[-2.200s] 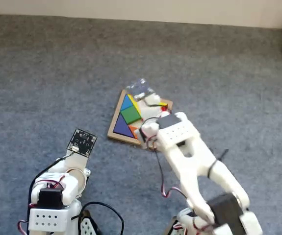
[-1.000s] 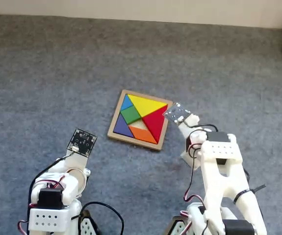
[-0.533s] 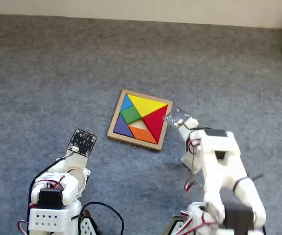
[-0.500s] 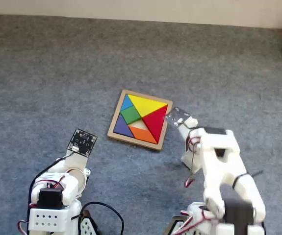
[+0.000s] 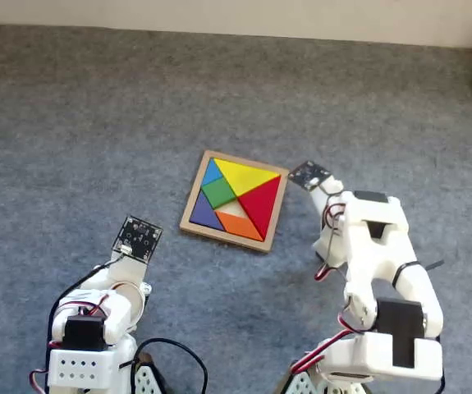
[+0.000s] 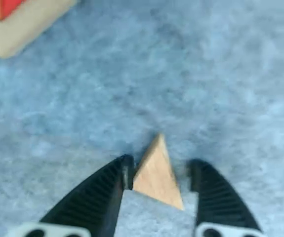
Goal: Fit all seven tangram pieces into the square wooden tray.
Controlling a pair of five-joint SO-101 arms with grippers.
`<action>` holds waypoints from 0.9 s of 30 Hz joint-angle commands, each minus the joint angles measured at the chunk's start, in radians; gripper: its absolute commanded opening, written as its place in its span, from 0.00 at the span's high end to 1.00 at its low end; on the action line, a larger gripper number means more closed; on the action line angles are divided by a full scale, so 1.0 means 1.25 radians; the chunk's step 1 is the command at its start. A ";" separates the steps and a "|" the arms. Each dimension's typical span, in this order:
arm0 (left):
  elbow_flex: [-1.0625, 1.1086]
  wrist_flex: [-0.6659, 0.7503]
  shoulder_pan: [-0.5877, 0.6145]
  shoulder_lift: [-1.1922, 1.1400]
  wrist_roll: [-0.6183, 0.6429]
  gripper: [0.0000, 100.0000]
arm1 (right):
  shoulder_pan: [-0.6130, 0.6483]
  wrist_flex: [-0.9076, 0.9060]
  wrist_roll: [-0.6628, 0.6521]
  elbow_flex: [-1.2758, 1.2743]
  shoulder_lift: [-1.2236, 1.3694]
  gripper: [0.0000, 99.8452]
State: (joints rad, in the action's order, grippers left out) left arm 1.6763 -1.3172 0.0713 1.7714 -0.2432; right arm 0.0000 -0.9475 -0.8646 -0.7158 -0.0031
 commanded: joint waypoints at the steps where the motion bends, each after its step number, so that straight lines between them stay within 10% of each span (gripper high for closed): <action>1: 0.015 -0.004 0.007 0.040 -0.009 0.99 | -0.004 -0.015 -0.009 0.020 0.025 0.86; 7: 0.015 -0.004 0.007 0.040 -0.009 0.99 | 0.002 -0.098 0.047 0.064 0.025 0.86; 21: 0.015 -0.004 0.007 0.040 -0.009 0.99 | 0.098 -0.219 0.711 0.235 0.030 0.86; 27: 0.015 -0.004 0.007 0.040 -0.009 0.99 | 0.106 -0.262 0.587 0.238 0.024 0.86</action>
State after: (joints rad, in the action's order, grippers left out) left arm 1.6763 -1.3172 0.0713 1.7714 -0.2432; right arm 0.1043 -1.2298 -0.0207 -0.4780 0.0460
